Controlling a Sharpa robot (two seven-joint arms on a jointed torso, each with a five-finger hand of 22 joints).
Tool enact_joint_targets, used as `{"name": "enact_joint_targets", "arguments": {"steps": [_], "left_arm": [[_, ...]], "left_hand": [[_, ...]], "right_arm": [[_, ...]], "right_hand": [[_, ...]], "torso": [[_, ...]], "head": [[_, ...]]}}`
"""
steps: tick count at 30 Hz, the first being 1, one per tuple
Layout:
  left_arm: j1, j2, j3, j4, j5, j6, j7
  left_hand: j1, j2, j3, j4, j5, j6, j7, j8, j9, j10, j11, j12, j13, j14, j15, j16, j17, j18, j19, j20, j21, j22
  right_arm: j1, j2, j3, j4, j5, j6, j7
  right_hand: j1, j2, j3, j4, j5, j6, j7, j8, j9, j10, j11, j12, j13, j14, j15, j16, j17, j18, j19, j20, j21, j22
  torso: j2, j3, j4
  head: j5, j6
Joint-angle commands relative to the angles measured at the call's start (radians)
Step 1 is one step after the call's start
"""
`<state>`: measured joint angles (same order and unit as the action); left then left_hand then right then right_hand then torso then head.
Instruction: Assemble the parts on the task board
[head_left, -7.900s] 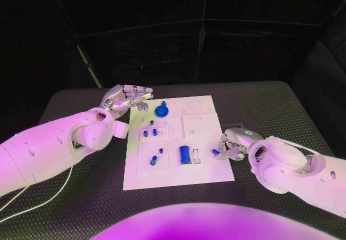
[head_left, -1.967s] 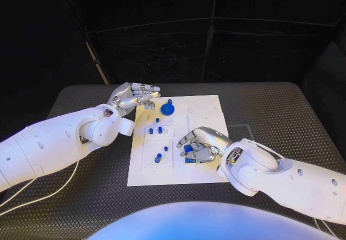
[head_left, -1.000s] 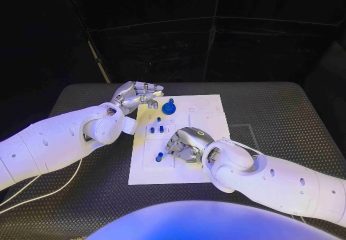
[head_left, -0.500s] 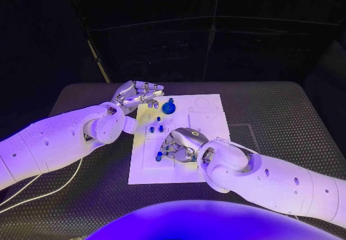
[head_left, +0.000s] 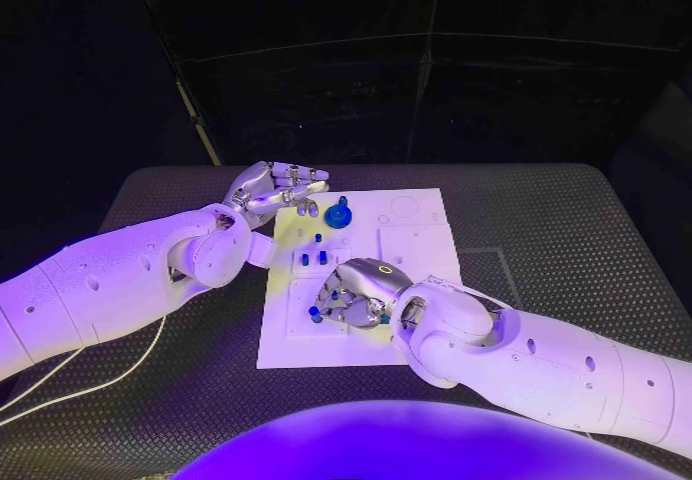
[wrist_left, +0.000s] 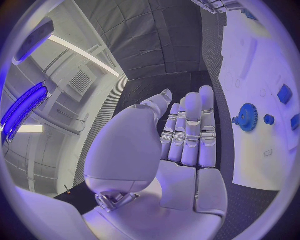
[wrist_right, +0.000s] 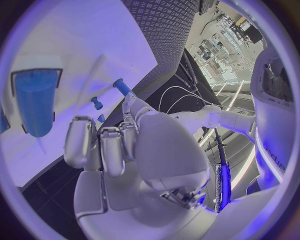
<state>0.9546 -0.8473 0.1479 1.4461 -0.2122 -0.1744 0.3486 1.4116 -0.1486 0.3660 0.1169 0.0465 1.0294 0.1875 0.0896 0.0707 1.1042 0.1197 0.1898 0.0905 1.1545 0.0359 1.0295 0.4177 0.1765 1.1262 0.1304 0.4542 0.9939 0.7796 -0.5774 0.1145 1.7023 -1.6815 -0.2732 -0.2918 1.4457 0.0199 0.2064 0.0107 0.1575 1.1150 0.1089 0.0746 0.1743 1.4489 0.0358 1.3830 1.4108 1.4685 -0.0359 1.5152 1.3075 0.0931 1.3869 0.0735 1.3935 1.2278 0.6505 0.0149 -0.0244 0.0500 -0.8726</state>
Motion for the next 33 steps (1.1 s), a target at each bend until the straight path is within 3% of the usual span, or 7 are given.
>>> {"name": "enact_joint_targets", "arguments": {"steps": [1, 13, 20, 26, 28, 30, 33], "left_arm": [[0.002, 0.000, 0.001, 0.002, 0.004, 0.009, 0.003], [0.002, -0.002, 0.001, 0.003, 0.004, 0.009, 0.003], [0.002, -0.005, 0.001, 0.003, 0.004, 0.009, 0.003], [0.002, -0.006, 0.001, 0.000, 0.004, 0.008, 0.004], [0.002, -0.007, 0.001, -0.003, 0.004, 0.008, 0.005], [0.001, -0.007, 0.001, -0.007, 0.004, 0.007, 0.006], [0.001, -0.005, 0.001, -0.017, 0.004, 0.005, 0.009]], "left_hand": [[0.001, 0.008, -0.006, -0.002, 0.003, -0.007, 0.000, 0.004, 0.001, -0.007, -0.003, 0.001, 0.001, -0.006, 0.000, -0.004, 0.000, 0.005, 0.002, 0.007, -0.006, -0.001], [0.001, 0.008, -0.006, -0.002, 0.003, -0.007, 0.000, 0.004, 0.001, -0.007, -0.003, 0.001, 0.001, -0.006, 0.000, -0.004, 0.000, 0.005, 0.002, 0.007, -0.006, -0.001], [0.001, 0.008, -0.006, -0.002, 0.003, -0.007, 0.000, 0.004, 0.001, -0.007, -0.003, 0.001, 0.001, -0.006, 0.000, -0.004, 0.000, 0.005, 0.002, 0.007, -0.006, -0.001], [0.001, 0.008, -0.006, -0.002, 0.003, -0.007, 0.000, 0.004, 0.001, -0.007, -0.003, 0.001, 0.001, -0.006, 0.000, -0.004, 0.000, 0.005, 0.002, 0.007, -0.006, -0.001], [0.001, 0.008, -0.006, -0.002, 0.003, -0.007, 0.000, 0.004, 0.001, -0.007, -0.003, 0.001, 0.001, -0.006, 0.000, -0.004, 0.000, 0.005, 0.002, 0.007, -0.006, -0.001], [0.001, 0.008, -0.006, -0.002, 0.003, -0.007, 0.000, 0.004, 0.001, -0.007, -0.003, 0.001, 0.001, -0.006, 0.000, -0.004, 0.000, 0.005, 0.002, 0.007, -0.006, -0.001], [0.002, 0.009, -0.007, -0.002, 0.003, -0.007, -0.001, 0.005, 0.002, -0.008, -0.003, 0.003, 0.001, -0.006, 0.000, -0.004, 0.001, 0.005, 0.003, 0.007, -0.007, -0.002]], "right_arm": [[0.002, 0.001, 0.000, 0.004, 0.005, 0.012, 0.014], [0.001, -0.015, 0.000, 0.013, -0.002, -0.039, 0.001], [0.001, -0.062, 0.000, 0.048, 0.007, -0.117, 0.027], [0.002, -0.121, 0.002, 0.085, 0.093, -0.209, 0.132], [0.005, -0.146, 0.010, 0.089, 0.164, -0.238, 0.182], [0.009, -0.168, 0.029, 0.079, 0.274, -0.256, 0.238], [0.025, -0.192, 0.046, 0.046, 0.468, -0.269, 0.320]], "right_hand": [[-0.010, -0.003, 0.007, 0.002, -0.006, 0.005, 0.000, 0.004, -0.001, 0.000, -0.010, 0.000, -0.027, 0.082, -0.007, 0.005, 0.168, -0.020, 0.003, -0.005, 0.005, 0.001], [-0.015, -0.013, 0.016, -0.006, -0.002, -0.002, 0.005, -0.003, -0.011, -0.004, -0.007, -0.004, -0.030, 0.082, -0.005, 0.003, 0.165, -0.020, 0.002, -0.006, 0.004, 0.000], [-0.034, -0.057, 0.044, -0.020, 0.013, -0.112, 0.044, -0.015, -0.061, -0.039, 0.025, -0.045, -0.069, 0.079, 0.019, -0.002, 0.156, -0.019, -0.005, 0.013, -0.002, -0.010], [-0.037, -0.071, 0.080, -0.033, 0.051, -0.139, 0.055, -0.013, -0.085, -0.046, 0.036, -0.047, -0.073, 0.079, 0.031, -0.003, 0.153, -0.017, -0.009, 0.026, -0.003, -0.014], [-0.045, -0.078, 0.086, -0.033, 0.060, -0.128, 0.054, -0.008, -0.087, -0.051, 0.036, -0.052, -0.078, 0.077, 0.032, -0.007, 0.147, -0.016, -0.014, 0.028, -0.007, -0.021], [-0.061, -0.088, 0.084, -0.027, 0.059, -0.112, 0.050, -0.002, -0.088, -0.052, 0.034, -0.052, -0.079, 0.076, 0.031, -0.008, 0.144, -0.015, -0.016, 0.029, -0.008, -0.023], [-0.079, -0.097, 0.082, -0.020, 0.062, -0.090, 0.043, 0.004, -0.091, -0.106, 0.027, -0.122, -0.147, 0.056, 0.025, -0.052, 0.071, 0.005, -0.074, 0.025, -0.063, -0.118]], "torso": [[0.001, 0.0001, 0.0004], [0.000, 0.0007, -0.0005], [-0.001, 0.0014, -0.0017], [-0.003, -0.0008, -0.0005], [-0.007, -0.0021, -0.0008], [-0.012, -0.0043, -0.0015], [-0.022, -0.0083, -0.0042]], "head": [[0.000, 0.001], [0.002, 0.001], [0.003, 0.006], [0.000, 0.015], [-0.001, 0.022], [-0.004, 0.027], [-0.011, 0.041]]}}
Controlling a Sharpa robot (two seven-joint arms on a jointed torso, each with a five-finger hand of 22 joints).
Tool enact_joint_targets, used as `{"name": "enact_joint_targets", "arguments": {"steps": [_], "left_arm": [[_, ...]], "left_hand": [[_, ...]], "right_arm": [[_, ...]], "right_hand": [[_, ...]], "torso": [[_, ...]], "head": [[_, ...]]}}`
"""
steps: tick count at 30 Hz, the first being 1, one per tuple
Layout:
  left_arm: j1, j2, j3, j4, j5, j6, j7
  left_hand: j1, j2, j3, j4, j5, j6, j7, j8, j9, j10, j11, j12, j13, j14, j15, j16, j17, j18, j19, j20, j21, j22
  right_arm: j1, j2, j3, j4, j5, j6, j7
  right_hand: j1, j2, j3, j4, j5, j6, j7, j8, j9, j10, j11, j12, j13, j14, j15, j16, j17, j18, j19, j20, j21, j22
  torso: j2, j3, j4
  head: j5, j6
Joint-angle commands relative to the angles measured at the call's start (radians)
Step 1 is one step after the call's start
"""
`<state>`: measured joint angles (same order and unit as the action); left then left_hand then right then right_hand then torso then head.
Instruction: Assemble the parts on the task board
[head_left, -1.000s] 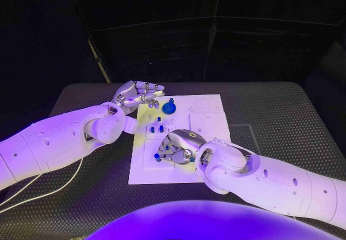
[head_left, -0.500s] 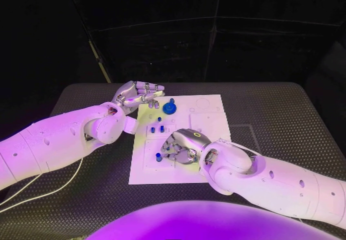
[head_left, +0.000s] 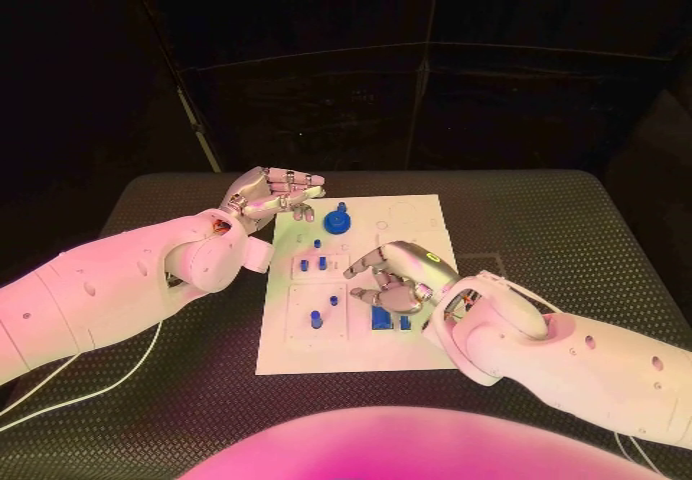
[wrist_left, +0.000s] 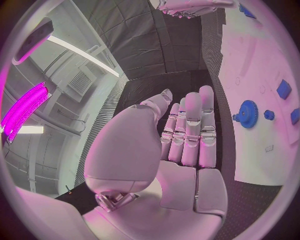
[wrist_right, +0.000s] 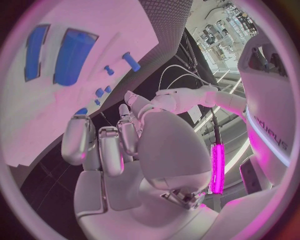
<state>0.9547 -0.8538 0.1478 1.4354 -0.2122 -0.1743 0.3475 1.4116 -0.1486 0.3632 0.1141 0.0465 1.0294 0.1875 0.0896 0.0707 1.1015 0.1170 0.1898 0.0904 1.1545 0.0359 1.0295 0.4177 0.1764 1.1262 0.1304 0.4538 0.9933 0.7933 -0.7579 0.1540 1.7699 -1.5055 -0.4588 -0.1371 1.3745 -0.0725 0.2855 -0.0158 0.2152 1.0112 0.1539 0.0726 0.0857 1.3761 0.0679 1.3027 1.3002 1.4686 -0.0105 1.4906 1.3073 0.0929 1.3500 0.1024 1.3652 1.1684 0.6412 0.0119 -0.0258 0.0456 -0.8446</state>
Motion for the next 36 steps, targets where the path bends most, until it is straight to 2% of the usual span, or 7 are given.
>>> {"name": "enact_joint_targets", "arguments": {"steps": [1, 7, 22, 23, 24, 35, 36], "left_arm": [[0.001, 0.003, 0.001, -0.011, 0.004, 0.003, 0.012], [0.001, 0.032, 0.001, -0.067, 0.004, -0.016, 0.032], [0.001, 0.139, 0.002, -0.234, 0.114, -0.156, 0.134], [0.001, 0.143, 0.002, -0.238, 0.116, -0.160, 0.136], [0.000, 0.142, 0.000, -0.235, 0.069, -0.108, 0.077], [0.026, 0.123, -0.041, -0.131, 0.109, -0.245, 0.104], [0.031, 0.119, -0.048, -0.113, 0.116, -0.269, 0.109]], "left_hand": [[0.003, 0.010, -0.005, 0.000, 0.003, -0.006, -0.002, 0.006, 0.002, -0.005, -0.001, 0.004, 0.002, -0.007, 0.000, -0.005, 0.000, 0.005, 0.002, 0.007, -0.007, -0.002], [0.012, 0.019, -0.004, 0.006, 0.006, 0.015, -0.014, 0.025, 0.005, -0.016, -0.004, 0.007, -0.004, -0.125, 0.010, -0.153, -0.061, 0.001, -0.097, 0.015, -0.094, -0.050], [0.002, 0.026, -0.050, 0.040, 0.002, -0.099, -0.039, -0.027, -0.006, -0.142, 0.067, -0.123, -0.028, -0.350, 0.128, -0.767, -0.310, -0.008, -0.528, 0.159, -0.395, -0.434], [0.004, 0.030, -0.050, 0.040, 0.002, -0.098, -0.038, -0.027, -0.006, -0.144, 0.069, -0.124, -0.028, -0.348, 0.127, -0.774, -0.312, -0.006, -0.530, 0.159, -0.395, -0.443], [-0.421, 0.059, -0.142, -0.007, -0.046, -0.376, -0.085, -0.090, -0.071, -0.427, 0.012, -0.190, -0.090, -0.592, 0.078, -0.846, -0.342, -0.063, -0.706, 0.072, -0.454, -0.603], [-0.749, 0.149, -0.218, -0.044, -0.046, -0.595, -0.117, -0.090, -0.071, -0.655, -0.030, -0.190, -0.090, -0.775, 0.040, -0.916, -0.418, -0.086, -0.847, 0.006, -0.454, -0.743], [-0.775, 0.149, -0.223, -0.114, -0.046, -0.612, -0.188, -0.090, -0.071, -0.673, -0.033, -0.190, -0.090, -0.790, 0.037, -0.921, -0.418, -0.090, -0.858, 0.000, -0.454, -0.752]], "right_arm": [[0.019, -0.017, 0.011, -0.042, 0.382, -0.083, 0.199], [0.075, -0.015, 0.027, -0.220, 0.845, -0.033, 0.381], [0.112, 0.097, 0.033, -0.573, 1.204, 0.130, 0.549], [0.112, 0.100, 0.033, -0.582, 1.207, 0.134, 0.552], [0.110, 0.098, 0.032, -0.577, 1.113, 0.072, 0.485], [0.161, 0.056, -0.032, -0.446, 1.250, -0.061, 0.545], [0.170, 0.049, -0.044, -0.423, 1.274, -0.085, 0.556]], "right_hand": [[-0.011, -0.007, 0.007, 0.006, 0.004, 0.019, -0.004, 0.007, -0.006, -0.065, -0.009, -0.089, -0.081, 0.043, -0.003, -0.059, 0.026, 0.018, -0.075, -0.007, -0.074, -0.121], [-0.022, -0.024, 0.049, 0.005, -0.030, 0.010, 0.006, 0.009, -0.017, -0.392, 0.003, -0.628, -0.553, -0.247, 0.009, -0.631, -0.613, 0.088, -0.393, 0.003, -0.453, -0.585], [-0.056, -0.001, -0.008, 0.035, -0.048, -0.030, 0.049, -0.009, -0.020, -0.383, 0.087, -1.082, -1.158, -0.462, 0.140, -1.297, -1.075, 0.091, -0.541, 0.141, -0.973, -0.903], [-0.053, 0.003, -0.014, 0.033, -0.047, -0.029, 0.048, -0.009, -0.020, -0.376, 0.087, -1.088, -1.173, -0.451, 0.140, -1.310, -1.087, 0.091, -0.532, 0.141, -0.986, -0.912], [-0.449, 0.073, -0.093, 0.016, -0.097, -0.326, -0.012, -0.073, -0.086, -0.680, 0.041, -1.150, -1.205, -0.760, 0.101, -1.358, -1.148, 0.027, -0.781, 0.068, -1.094, -0.986], [-0.754, 0.073, -0.161, 0.016, -0.136, -0.551, -0.059, -0.073, -0.086, -0.905, 0.005, -1.204, -1.300, -0.989, 0.011, -1.412, -1.210, 0.001, -0.963, 0.012, -1.193, -1.053], [-0.778, 0.073, -0.167, 0.016, -0.139, -0.569, -0.063, -0.073, -0.086, -0.923, 0.002, -1.209, -1.300, -1.007, 0.011, -1.415, -1.213, -0.001, -0.977, 0.007, -1.200, -1.058]], "torso": [[-0.017, -0.0067, -0.0043], [-0.046, -0.0135, -0.0163], [-0.079, -0.0134, -0.0221], [-0.078, -0.0131, -0.0215], [-0.074, -0.0133, -0.0233], [-0.087, -0.0125, 0.0051], [-0.089, -0.0124, 0.0090]], "head": [[-0.009, 0.021], [-0.020, 0.067], [-0.022, 0.132], [-0.022, 0.133], [-0.023, 0.128], [-0.036, 0.195], [-0.038, 0.205]]}}
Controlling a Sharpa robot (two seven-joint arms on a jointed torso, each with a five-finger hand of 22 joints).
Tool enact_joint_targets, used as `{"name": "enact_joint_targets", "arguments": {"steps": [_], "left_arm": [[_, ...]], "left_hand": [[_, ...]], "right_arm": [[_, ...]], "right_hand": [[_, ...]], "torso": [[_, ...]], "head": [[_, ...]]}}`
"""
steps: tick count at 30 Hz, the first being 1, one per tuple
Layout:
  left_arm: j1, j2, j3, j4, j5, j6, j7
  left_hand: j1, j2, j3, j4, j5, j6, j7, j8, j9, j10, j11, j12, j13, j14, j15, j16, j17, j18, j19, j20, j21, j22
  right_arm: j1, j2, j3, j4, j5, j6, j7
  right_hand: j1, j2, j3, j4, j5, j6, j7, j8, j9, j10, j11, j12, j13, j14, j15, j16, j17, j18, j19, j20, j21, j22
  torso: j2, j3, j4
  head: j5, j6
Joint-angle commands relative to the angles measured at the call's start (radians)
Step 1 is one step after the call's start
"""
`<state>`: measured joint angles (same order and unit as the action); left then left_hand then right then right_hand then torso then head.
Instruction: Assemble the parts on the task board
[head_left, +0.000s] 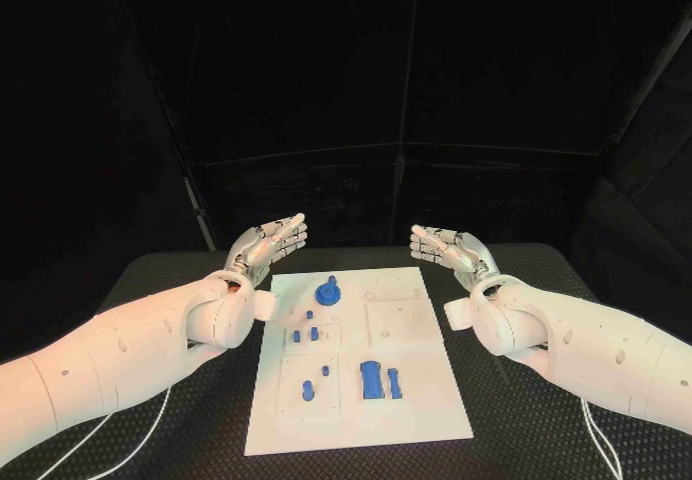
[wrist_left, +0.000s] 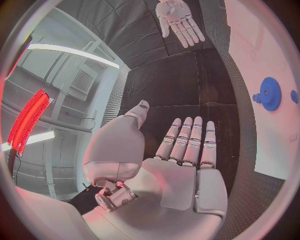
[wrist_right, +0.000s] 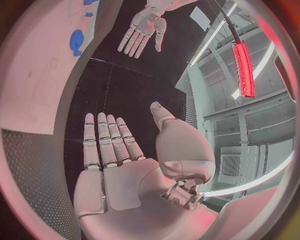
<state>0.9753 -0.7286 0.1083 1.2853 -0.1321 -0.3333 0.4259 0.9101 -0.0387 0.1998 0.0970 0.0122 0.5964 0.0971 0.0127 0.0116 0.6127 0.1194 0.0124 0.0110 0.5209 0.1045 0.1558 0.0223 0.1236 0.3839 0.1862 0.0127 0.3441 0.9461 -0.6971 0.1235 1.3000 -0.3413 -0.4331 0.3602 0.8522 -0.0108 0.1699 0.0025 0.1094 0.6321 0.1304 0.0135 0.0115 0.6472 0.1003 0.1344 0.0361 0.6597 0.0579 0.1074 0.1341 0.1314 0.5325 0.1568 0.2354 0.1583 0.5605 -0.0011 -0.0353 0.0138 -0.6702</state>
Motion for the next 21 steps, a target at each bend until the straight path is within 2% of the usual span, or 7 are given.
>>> {"name": "enact_joint_targets", "arguments": {"steps": [1, 2, 9, 10, 12, 13, 21], "left_arm": [[0.016, -0.010, -0.017, 0.057, 0.044, -0.136, 0.035], [0.021, -0.014, -0.026, 0.080, 0.052, -0.166, 0.041], [0.059, -0.040, -0.084, 0.224, 0.108, -0.356, 0.078], [0.062, -0.043, -0.089, 0.237, 0.114, -0.374, 0.082], [0.068, -0.047, -0.098, 0.259, 0.122, -0.402, 0.087], [0.070, -0.048, -0.101, 0.267, 0.125, -0.413, 0.089], [0.075, -0.051, -0.108, 0.285, 0.132, -0.437, 0.094]], "left_hand": [[-0.299, 0.039, -0.066, -0.097, -0.012, -0.196, -0.097, -0.013, -0.012, -0.202, -0.039, -0.012, -0.011, -0.171, -0.034, -0.051, -0.022, -0.037, -0.126, -0.061, -0.013, -0.113], [-0.319, 0.039, -0.071, -0.097, -0.012, -0.209, -0.097, -0.013, -0.012, -0.215, -0.042, -0.012, -0.011, -0.182, -0.104, -0.054, -0.022, -0.037, -0.134, -0.065, -0.013, -0.120], [-0.472, 0.039, -0.105, -0.097, -0.012, -0.309, -0.097, -0.013, -0.012, -0.318, -0.119, -0.012, -0.011, -0.270, -0.104, -0.081, -0.022, -0.053, -0.199, -0.096, -0.013, -0.178], [-0.490, 0.039, -0.108, -0.097, -0.012, -0.321, -0.097, -0.013, -0.012, -0.330, -0.119, -0.012, -0.011, -0.281, -0.104, -0.083, -0.022, -0.124, -0.207, -0.100, -0.013, -0.185], [-0.521, 0.039, -0.113, -0.097, -0.012, -0.341, -0.097, -0.013, -0.012, -0.351, -0.119, -0.012, -0.011, -0.298, -0.104, -0.156, -0.022, -0.124, -0.219, -0.108, -0.013, -0.197], [-0.536, 0.039, -0.116, -0.097, -0.012, -0.351, -0.097, -0.013, -0.012, -0.361, -0.119, -0.012, -0.011, -0.307, -0.104, -0.156, -0.022, -0.124, -0.226, -0.110, -0.013, -0.203], [-0.639, 0.039, -0.200, -0.097, -0.012, -0.418, -0.097, -0.013, -0.012, -0.430, -0.119, -0.012, -0.011, -0.366, -0.104, -0.156, -0.022, -0.124, -0.273, -0.186, -0.013, -0.241]], "right_arm": [[0.027, -0.020, -0.026, 0.072, 0.136, -0.136, 0.070], [0.038, -0.029, -0.040, 0.100, 0.165, -0.164, 0.083], [0.091, -0.073, -0.108, 0.238, 0.308, -0.304, 0.145], [0.096, -0.076, -0.113, 0.249, 0.319, -0.315, 0.150], [0.101, -0.081, -0.120, 0.263, 0.334, -0.330, 0.157], [0.103, -0.082, -0.122, 0.267, 0.339, -0.334, 0.159], [0.104, -0.083, -0.124, 0.270, 0.341, -0.337, 0.160]], "right_hand": [[-0.280, 0.011, -0.055, -0.002, -0.036, -0.208, -0.043, -0.014, -0.011, -0.213, -0.100, -0.044, -0.036, -0.217, -0.058, -0.035, -0.044, -0.039, -0.175, -0.052, -0.077, -0.052], [-0.296, 0.011, -0.059, -0.002, -0.038, -0.220, -0.045, -0.014, -0.011, -0.225, -0.100, -0.047, -0.036, -0.230, -0.058, -0.037, -0.047, -0.039, -0.185, -0.055, -0.082, -0.055], [-0.438, 0.011, -0.087, -0.002, -0.109, -0.325, -0.130, -0.014, -0.011, -0.333, -0.100, -0.134, -0.036, -0.339, -0.058, -0.107, -0.134, -0.061, -0.274, -0.081, -0.121, -0.081], [-0.457, 0.011, -0.091, -0.002, -0.109, -0.339, -0.130, -0.014, -0.011, -0.348, -0.100, -0.134, -0.036, -0.354, -0.058, -0.107, -0.134, -0.061, -0.285, -0.085, -0.126, -0.085], [-0.485, 0.011, -0.095, -0.002, -0.109, -0.360, -0.130, -0.014, -0.011, -0.369, -0.100, -0.134, -0.036, -0.376, -0.058, -0.107, -0.134, -0.061, -0.303, -0.157, -0.134, -0.158], [-0.499, 0.011, -0.097, -0.002, -0.109, -0.370, -0.130, -0.014, -0.011, -0.379, -0.100, -0.134, -0.036, -0.387, -0.058, -0.107, -0.134, -0.131, -0.312, -0.157, -0.138, -0.158], [-0.592, 0.011, -0.170, -0.002, -0.109, -0.440, -0.130, -0.014, -0.011, -0.450, -0.100, -0.134, -0.036, -0.459, -0.058, -0.107, -0.134, -0.131, -0.369, -0.157, -0.163, -0.158]], "torso": [[-0.010, 0.0007, 0.0220], [-0.012, 0.0008, 0.0253], [-0.016, 0.0011, 0.0353], [-0.016, 0.0011, 0.0353], [-0.016, 0.0011, 0.0353], [-0.016, 0.0011, 0.0353], [-0.016, 0.0011, 0.0353]], "head": [[-0.008, 0.039], [-0.009, 0.046], [-0.014, 0.070], [-0.014, 0.070], [-0.014, 0.070], [-0.014, 0.070], [-0.014, 0.070]]}}
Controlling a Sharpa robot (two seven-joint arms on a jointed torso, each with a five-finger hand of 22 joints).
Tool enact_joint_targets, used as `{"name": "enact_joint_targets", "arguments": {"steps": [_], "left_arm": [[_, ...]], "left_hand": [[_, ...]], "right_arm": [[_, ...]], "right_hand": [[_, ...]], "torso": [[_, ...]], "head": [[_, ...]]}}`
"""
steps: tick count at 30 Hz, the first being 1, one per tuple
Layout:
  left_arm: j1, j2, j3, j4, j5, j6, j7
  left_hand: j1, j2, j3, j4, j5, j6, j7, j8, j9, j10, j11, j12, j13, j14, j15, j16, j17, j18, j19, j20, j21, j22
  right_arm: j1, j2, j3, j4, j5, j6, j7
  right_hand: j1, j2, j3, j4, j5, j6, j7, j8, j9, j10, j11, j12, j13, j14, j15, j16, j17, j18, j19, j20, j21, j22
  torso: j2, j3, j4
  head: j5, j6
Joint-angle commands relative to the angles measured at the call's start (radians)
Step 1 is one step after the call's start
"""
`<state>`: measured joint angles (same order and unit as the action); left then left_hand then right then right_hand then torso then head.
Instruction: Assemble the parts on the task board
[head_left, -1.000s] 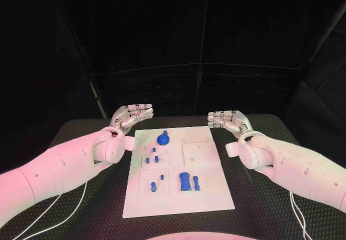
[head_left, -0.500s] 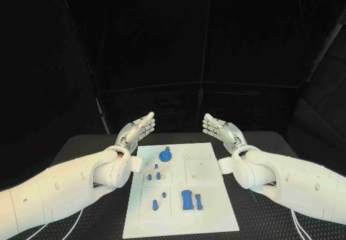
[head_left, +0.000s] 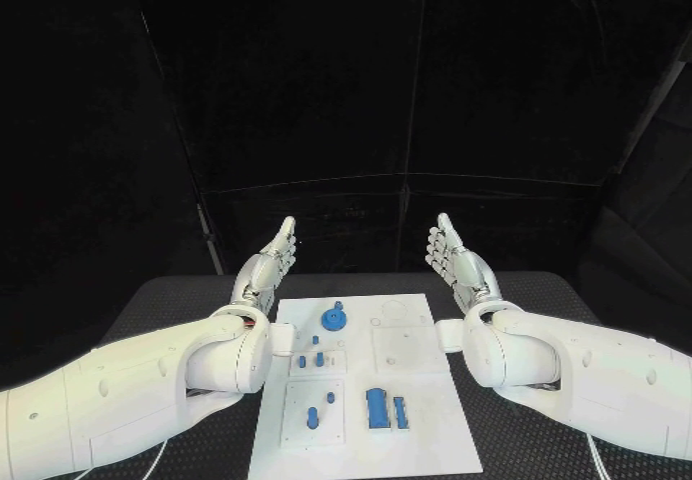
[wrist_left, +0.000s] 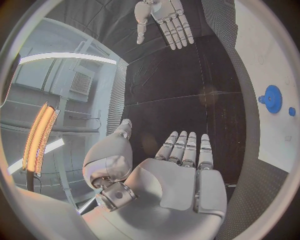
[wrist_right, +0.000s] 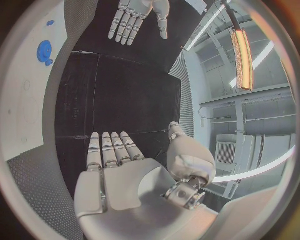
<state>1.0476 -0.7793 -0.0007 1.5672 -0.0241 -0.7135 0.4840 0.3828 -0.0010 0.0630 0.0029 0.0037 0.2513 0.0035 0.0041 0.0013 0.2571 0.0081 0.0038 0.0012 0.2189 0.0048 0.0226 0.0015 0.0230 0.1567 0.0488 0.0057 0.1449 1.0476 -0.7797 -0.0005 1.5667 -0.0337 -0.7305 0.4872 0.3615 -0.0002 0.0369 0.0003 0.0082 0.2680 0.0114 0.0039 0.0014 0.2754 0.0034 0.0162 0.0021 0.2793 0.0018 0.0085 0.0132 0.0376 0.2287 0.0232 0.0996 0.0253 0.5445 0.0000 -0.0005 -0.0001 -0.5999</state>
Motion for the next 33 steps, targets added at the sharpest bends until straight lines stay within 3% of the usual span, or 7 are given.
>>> {"name": "enact_joint_targets", "arguments": {"steps": [1, 20, 21, 23, 24, 25, 33], "left_arm": [[0.002, -0.001, 0.001, 0.003, 0.024, -0.057, 0.036], [0.002, -0.001, 0.001, 0.003, 0.024, -0.057, 0.036], [0.002, -0.001, 0.001, 0.003, 0.024, -0.057, 0.036], [0.002, -0.001, 0.001, 0.003, 0.024, -0.057, 0.036], [0.002, -0.001, 0.001, 0.003, 0.024, -0.057, 0.036], [0.002, -0.001, 0.001, 0.003, 0.024, -0.057, 0.036], [0.002, -0.001, 0.001, 0.003, 0.024, -0.057, 0.036]], "left_hand": [[-0.119, 0.001, -0.063, -0.003, -0.004, -0.078, -0.004, -0.004, -0.001, -0.079, -0.008, -0.004, -0.001, -0.068, -0.005, -0.023, -0.002, -0.023, -0.049, -0.049, -0.006, -0.045], [-0.266, 0.001, -0.063, -0.003, -0.004, -0.172, -0.004, -0.004, -0.001, -0.176, -0.008, -0.004, -0.001, -0.148, -0.005, -0.023, -0.002, -0.023, -0.157, -0.049, -0.006, -0.145], [-0.270, 0.001, -0.063, -0.003, -0.004, -0.176, -0.004, -0.004, -0.001, -0.178, -0.008, -0.004, -0.001, -0.219, -0.005, -0.023, -0.002, -0.023, -0.157, -0.049, -0.006, -0.145], [-0.277, 0.001, -0.063, -0.003, -0.004, -0.178, -0.004, -0.004, -0.001, -0.185, -0.008, -0.004, -0.001, -0.219, -0.005, -0.023, -0.002, -0.023, -0.157, -0.049, -0.006, -0.145], [-0.279, 0.001, -0.063, -0.003, -0.004, -0.251, -0.004, -0.004, -0.001, -0.185, -0.008, -0.004, -0.001, -0.219, -0.005, -0.023, -0.002, -0.023, -0.157, -0.049, -0.006, -0.145], [-0.283, 0.001, -0.063, -0.003, -0.004, -0.251, -0.004, -0.004, -0.001, -0.257, -0.008, -0.004, -0.001, -0.219, -0.005, -0.023, -0.002, -0.023, -0.157, -0.049, -0.006, -0.145], [-0.383, 0.001, -0.063, -0.003, -0.004, -0.251, -0.004, -0.004, -0.001, -0.257, -0.008, -0.004, -0.001, -0.219, -0.005, -0.023, -0.002, -0.023, -0.157, -0.049, -0.006, -0.145]], "right_arm": [[0.002, 0.000, 0.001, 0.003, 0.034, -0.039, 0.033], [0.002, 0.000, 0.001, 0.003, 0.034, -0.039, 0.033], [0.002, 0.000, 0.001, 0.003, 0.034, -0.039, 0.033], [0.002, 0.000, 0.001, 0.003, 0.034, -0.039, 0.033], [0.002, 0.000, 0.001, 0.003, 0.034, -0.039, 0.033], [0.002, 0.000, 0.001, 0.003, 0.034, -0.039, 0.033], [0.002, 0.000, 0.001, 0.003, 0.034, -0.039, 0.033]], "right_hand": [[-0.112, 0.000, -0.037, 0.000, -0.008, -0.083, -0.011, -0.004, -0.001, -0.086, -0.003, -0.016, -0.002, -0.086, -0.002, -0.009, -0.013, -0.038, -0.070, -0.023, -0.100, -0.025], [-0.250, 0.000, -0.037, 0.000, -0.008, -0.186, -0.011, -0.004, -0.001, -0.192, -0.003, -0.016, -0.002, -0.195, -0.002, -0.009, -0.013, -0.038, -0.159, -0.023, -0.100, -0.025], [-0.271, 0.000, -0.037, 0.000, -0.008, -0.268, -0.011, -0.004, -0.001, -0.275, -0.003, -0.016, -0.002, -0.279, -0.002, -0.009, -0.013, -0.038, -0.229, -0.023, -0.100, -0.025], [-0.362, 0.000, -0.037, 0.000, -0.008, -0.268, -0.011, -0.004, -0.001, -0.275, -0.003, -0.016, -0.002, -0.279, -0.002, -0.009, -0.013, -0.038, -0.229, -0.023, -0.100, -0.025], [-0.362, 0.000, -0.037, 0.000, -0.008, -0.268, -0.011, -0.004, -0.001, -0.275, -0.003, -0.016, -0.002, -0.279, -0.002, -0.009, -0.013, -0.038, -0.229, -0.023, -0.100, -0.025], [-0.362, 0.000, -0.037, 0.000, -0.008, -0.268, -0.011, -0.004, -0.001, -0.275, -0.003, -0.016, -0.002, -0.279, -0.002, -0.009, -0.013, -0.038, -0.229, -0.023, -0.100, -0.025], [-0.362, 0.000, -0.037, 0.000, -0.008, -0.268, -0.011, -0.004, -0.001, -0.275, -0.003, -0.016, -0.002, -0.279, -0.002, -0.009, -0.013, -0.038, -0.229, -0.023, -0.100, -0.025]], "torso": [[0.000, 0.0000, 0.0005], [0.000, 0.0000, 0.0005], [0.000, 0.0000, 0.0005], [0.000, 0.0000, 0.0005], [0.000, 0.0000, 0.0005], [0.000, 0.0000, 0.0005], [0.000, 0.0000, 0.0005]], "head": [[0.000, 0.000], [0.000, 0.000], [0.000, 0.000], [0.000, 0.000], [0.000, 0.000], [0.000, 0.000], [0.000, 0.000]]}}
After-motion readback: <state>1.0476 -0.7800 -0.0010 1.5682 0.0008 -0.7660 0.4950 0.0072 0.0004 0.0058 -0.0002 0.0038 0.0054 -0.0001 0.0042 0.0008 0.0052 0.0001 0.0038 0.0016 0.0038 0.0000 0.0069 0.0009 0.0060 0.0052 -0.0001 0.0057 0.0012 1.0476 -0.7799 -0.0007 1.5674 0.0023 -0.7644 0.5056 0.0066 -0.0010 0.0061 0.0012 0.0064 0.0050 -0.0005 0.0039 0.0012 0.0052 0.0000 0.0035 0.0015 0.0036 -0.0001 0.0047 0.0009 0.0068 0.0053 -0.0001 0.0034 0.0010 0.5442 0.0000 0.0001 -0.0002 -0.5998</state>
